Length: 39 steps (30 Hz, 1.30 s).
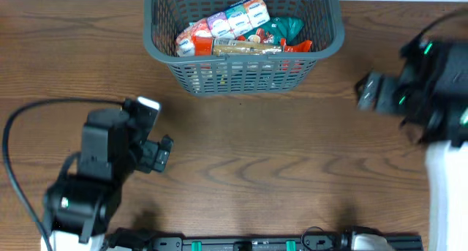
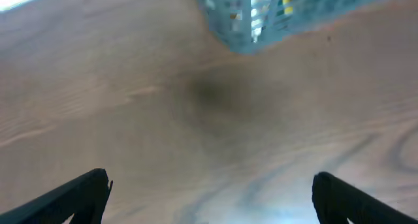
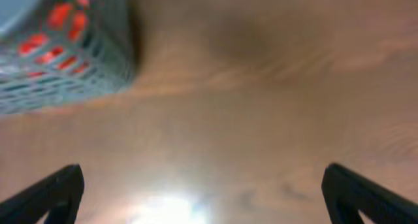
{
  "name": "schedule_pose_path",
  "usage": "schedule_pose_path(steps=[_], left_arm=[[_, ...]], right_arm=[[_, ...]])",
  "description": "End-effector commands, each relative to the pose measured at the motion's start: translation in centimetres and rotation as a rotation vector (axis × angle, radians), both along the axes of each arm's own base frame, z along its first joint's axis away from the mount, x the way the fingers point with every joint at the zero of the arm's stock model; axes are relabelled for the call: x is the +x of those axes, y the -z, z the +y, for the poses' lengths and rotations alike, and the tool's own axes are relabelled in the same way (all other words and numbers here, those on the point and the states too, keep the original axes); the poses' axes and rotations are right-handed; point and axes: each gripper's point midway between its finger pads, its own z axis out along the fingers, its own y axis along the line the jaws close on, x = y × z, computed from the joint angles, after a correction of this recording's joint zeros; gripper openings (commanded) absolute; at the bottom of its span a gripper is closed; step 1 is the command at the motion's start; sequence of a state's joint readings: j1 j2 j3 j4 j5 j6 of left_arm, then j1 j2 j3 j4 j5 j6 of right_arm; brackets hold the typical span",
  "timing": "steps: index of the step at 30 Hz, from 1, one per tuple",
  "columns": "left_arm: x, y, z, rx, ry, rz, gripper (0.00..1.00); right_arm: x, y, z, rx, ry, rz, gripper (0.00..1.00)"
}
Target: Pack container
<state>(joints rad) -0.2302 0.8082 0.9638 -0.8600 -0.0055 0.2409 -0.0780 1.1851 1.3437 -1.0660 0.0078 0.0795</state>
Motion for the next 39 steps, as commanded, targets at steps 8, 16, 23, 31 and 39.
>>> schedule_pose_path(steps=[8, 16, 23, 31, 39], left_arm=[[-2.0, -1.2, 3.7, 0.038, -0.174, -0.192, 0.98], [-2.0, -1.2, 3.7, 0.037, -0.174, -0.196, 0.99], [-2.2, -0.9, 3.7, 0.041, -0.173, -0.183, 0.99], [-2.2, -0.9, 3.7, 0.041, -0.173, -0.183, 0.98], [-2.2, -0.9, 3.7, 0.041, -0.173, -0.183, 0.99]], right_arm=[[-5.7, 8.5, 5.1, 0.009, -0.184, -0.080, 0.99], [-7.7, 10.7, 5.0, 0.010, -0.188, 0.000, 0.99], [-7.7, 10.7, 5.0, 0.010, -0.188, 0.001, 0.99], [-7.7, 10.7, 5.0, 0.010, -0.188, 0.001, 0.99], [-7.7, 10.7, 5.0, 0.010, -0.188, 0.001, 0.99]])
